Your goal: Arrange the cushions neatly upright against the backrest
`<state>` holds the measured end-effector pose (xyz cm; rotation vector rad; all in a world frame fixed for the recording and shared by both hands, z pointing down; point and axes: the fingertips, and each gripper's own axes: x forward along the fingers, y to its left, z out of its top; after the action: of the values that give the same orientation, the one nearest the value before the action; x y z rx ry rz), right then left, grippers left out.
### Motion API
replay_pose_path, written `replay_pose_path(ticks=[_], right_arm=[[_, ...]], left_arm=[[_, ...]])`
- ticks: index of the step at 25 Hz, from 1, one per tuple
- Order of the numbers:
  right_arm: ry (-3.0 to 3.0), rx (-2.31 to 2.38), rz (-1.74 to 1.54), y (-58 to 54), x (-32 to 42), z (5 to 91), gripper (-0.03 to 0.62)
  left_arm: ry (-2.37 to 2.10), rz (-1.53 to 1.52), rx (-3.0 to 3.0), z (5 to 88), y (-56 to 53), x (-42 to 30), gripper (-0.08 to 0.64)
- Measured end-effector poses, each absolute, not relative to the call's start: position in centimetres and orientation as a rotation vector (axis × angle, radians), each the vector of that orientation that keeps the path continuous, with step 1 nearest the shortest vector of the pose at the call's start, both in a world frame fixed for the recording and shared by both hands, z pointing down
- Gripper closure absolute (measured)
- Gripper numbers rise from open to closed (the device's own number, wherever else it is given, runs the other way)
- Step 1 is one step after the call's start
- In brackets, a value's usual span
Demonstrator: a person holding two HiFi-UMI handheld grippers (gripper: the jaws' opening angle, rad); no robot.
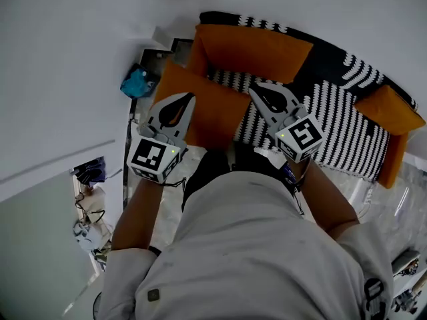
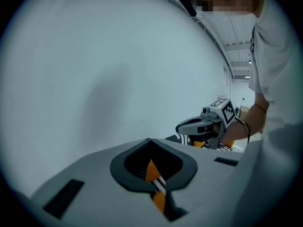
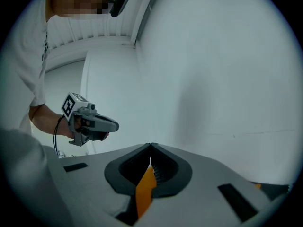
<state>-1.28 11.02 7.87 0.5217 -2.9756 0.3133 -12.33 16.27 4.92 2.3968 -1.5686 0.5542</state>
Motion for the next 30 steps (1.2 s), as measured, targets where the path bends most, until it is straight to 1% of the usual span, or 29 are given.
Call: replay_pose_path(ticks=[11, 24, 26, 30], right_arm=[[-2.923, 0.557, 0.374, 7.7, -2.5, 11.0, 0.566], [-2.831, 0.454, 0.406, 5.2, -6.2, 19.5, 0.563], [-2.809, 0.436, 0.412, 4.8, -6.7, 21.1, 0.560], [-2.774, 0.355, 0.413, 5.1, -7.7, 24.4, 0.520]], left_arm=[[-1.391, 0.674, 2.463, 8.1, 11.5, -12.6, 0.549], [-0.945, 1.036, 2.493, 17.2, 6.9, -14.1, 0.548], [-0.857, 1.094, 2.485, 18.9, 6.3, -14.3, 0.543], [-0.726, 1.224, 2.439, 22.8, 5.8, -15.0, 0.509]])
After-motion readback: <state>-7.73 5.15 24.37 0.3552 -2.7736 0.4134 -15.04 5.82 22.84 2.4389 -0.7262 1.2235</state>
